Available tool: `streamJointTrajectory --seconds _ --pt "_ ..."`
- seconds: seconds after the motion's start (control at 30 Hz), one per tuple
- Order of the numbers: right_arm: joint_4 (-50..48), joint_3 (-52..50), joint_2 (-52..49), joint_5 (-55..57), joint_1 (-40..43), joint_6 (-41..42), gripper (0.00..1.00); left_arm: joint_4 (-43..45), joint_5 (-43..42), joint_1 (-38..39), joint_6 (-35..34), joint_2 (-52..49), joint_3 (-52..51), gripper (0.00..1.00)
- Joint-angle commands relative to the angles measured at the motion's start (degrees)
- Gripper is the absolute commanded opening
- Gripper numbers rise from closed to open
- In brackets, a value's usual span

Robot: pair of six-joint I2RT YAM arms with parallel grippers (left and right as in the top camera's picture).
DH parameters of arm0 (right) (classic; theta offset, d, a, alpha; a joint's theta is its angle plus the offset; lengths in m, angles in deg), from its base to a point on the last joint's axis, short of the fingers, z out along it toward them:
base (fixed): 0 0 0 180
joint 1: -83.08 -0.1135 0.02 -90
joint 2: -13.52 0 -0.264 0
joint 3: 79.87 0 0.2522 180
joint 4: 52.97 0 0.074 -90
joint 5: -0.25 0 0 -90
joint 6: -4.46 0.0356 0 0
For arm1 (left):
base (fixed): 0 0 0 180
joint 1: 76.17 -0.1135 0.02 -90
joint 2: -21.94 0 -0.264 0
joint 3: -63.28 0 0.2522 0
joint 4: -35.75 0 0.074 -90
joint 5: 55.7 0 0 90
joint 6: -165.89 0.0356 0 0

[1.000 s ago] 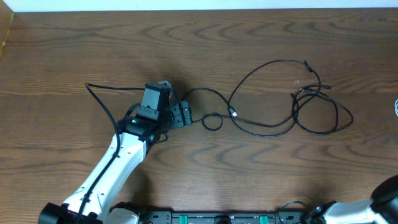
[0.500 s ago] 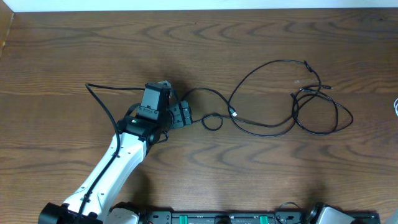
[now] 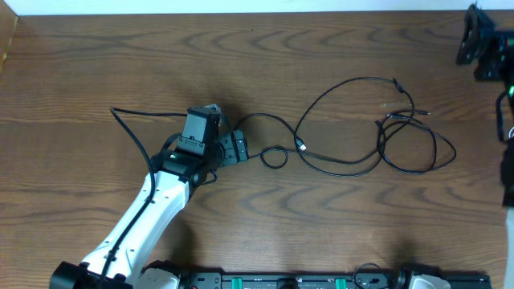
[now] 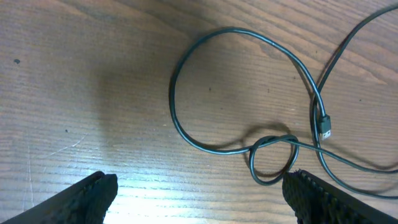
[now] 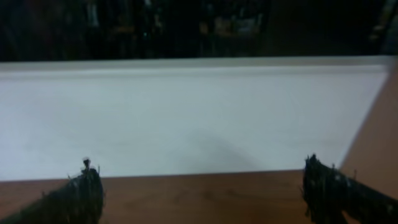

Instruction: Untangle cables

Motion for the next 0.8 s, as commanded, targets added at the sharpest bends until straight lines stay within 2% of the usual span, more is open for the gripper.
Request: streamJointTrajectory --seconds 0.0,0.23,0.43,0.77 --pt "-5.4 -7.7 6.8 3.8 -0.8 0.5 0.99 0.0 0.7 -0.3 -0.1 -0.3 -0.2 0.91" --pt "-15.3 -18.4 14.9 3.8 -2.6 3.0 0.99 0.0 0.7 -0.3 -0.1 -0.3 -0.2 0.91" --pt "-16.3 -19.0 17.3 3.8 -2.8 6.3 0.99 0.0 0.7 -0.3 -0.1 -0.3 -0.2 0.91" --pt "-16.7 -19.0 19.9 3.9 -2.8 6.3 0.99 0.0 0.7 -0.3 -0.1 -0.3 -0.2 0.91"
